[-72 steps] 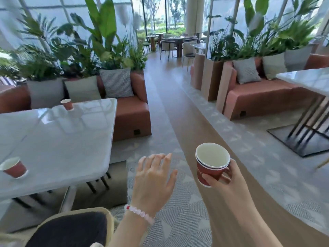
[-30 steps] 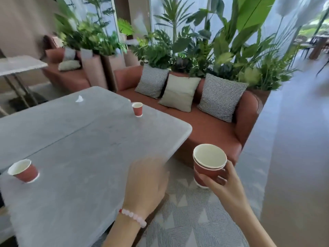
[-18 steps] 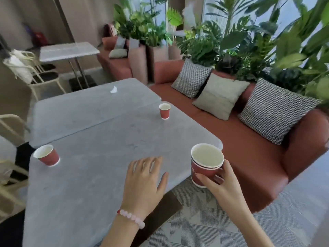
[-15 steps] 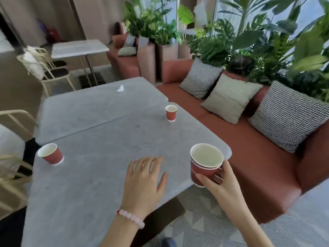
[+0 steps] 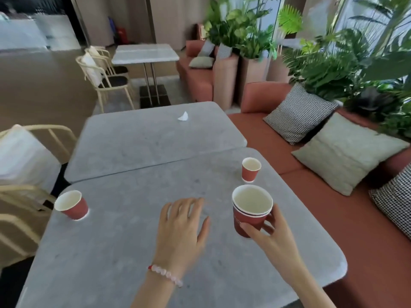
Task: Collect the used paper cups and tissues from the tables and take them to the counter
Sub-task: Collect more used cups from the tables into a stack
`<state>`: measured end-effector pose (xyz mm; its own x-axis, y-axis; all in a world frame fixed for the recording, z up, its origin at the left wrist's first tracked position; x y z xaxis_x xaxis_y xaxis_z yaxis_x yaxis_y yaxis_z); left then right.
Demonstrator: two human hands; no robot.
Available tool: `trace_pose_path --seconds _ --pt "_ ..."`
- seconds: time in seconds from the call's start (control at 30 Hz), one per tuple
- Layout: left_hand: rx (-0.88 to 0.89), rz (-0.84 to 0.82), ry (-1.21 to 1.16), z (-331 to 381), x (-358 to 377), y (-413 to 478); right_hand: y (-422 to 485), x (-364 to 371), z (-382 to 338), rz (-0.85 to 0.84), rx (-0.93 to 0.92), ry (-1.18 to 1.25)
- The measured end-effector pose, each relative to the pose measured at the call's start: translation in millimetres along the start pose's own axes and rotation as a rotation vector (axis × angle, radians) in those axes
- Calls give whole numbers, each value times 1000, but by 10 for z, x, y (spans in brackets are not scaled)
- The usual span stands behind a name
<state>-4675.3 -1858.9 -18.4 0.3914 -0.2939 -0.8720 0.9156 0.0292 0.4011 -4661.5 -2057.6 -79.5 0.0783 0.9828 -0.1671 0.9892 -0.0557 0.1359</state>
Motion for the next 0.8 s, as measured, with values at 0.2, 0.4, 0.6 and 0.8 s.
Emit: trace_pose_path --seconds 0.2,0.4,0.6,0.8 --pt "-131 36 48 -313 14 249 524 319 63 -101 -15 -5" --pt "-284 5 113 -515 28 210 817 642 39 -244 -49 2" --pt "-420 39 164 -547 -59 144 948 867 -12 -394 -73 29" --pt "-492 82 222 -558 -142 48 978 992 -36 -489 -88 60"
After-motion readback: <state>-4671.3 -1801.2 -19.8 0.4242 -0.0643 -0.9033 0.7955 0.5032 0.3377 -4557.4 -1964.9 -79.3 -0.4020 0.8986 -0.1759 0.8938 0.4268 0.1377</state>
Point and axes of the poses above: each hand's wrist, its own y-axis towards the middle knuckle, its own x-axis out of the palm, z = x × y, the point moved 8 cm from there along y, towards the middle knuckle, and after that the axes turned 9 degrees about -x, right-handed, at the moved point
